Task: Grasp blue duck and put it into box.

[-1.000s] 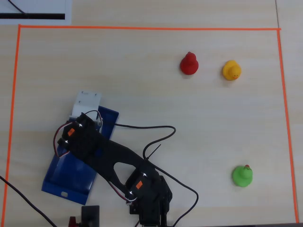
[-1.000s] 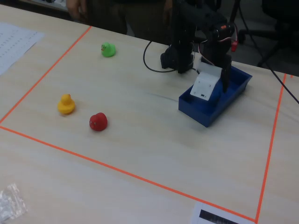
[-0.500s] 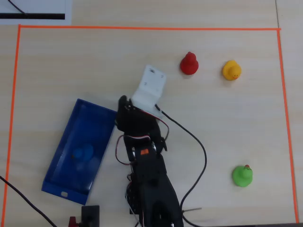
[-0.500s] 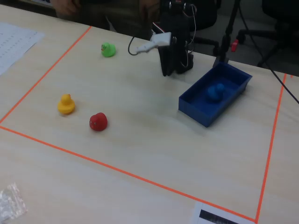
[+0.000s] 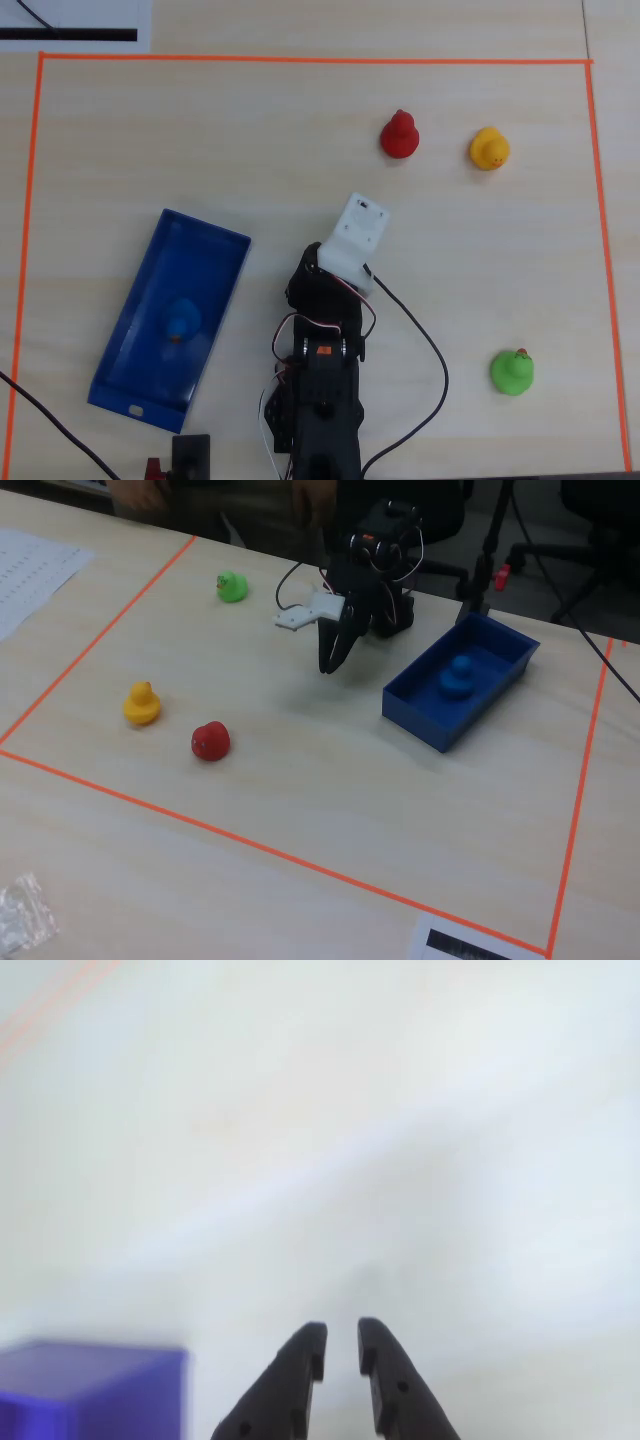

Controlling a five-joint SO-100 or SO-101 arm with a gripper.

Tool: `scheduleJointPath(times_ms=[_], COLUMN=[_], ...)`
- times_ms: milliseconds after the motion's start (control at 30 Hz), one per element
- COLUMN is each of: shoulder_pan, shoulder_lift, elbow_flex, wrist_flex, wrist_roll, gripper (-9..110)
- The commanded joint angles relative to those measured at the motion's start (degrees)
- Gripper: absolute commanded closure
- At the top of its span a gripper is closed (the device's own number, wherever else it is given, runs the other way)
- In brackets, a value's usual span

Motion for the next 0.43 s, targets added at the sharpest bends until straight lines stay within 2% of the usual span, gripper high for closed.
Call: scheduleJointPath(times_ms=[0, 300, 400], shoulder_pan=[-2.5, -5.5, -5.5], shoulder_lift=[0.4, 0.4, 0.5], elbow_flex=[0.2, 0.2, 0.2], wrist_flex=[6.5, 22.1, 22.1], wrist_roll=[-2.2, -7.6, -7.7], gripper=[101, 101, 101])
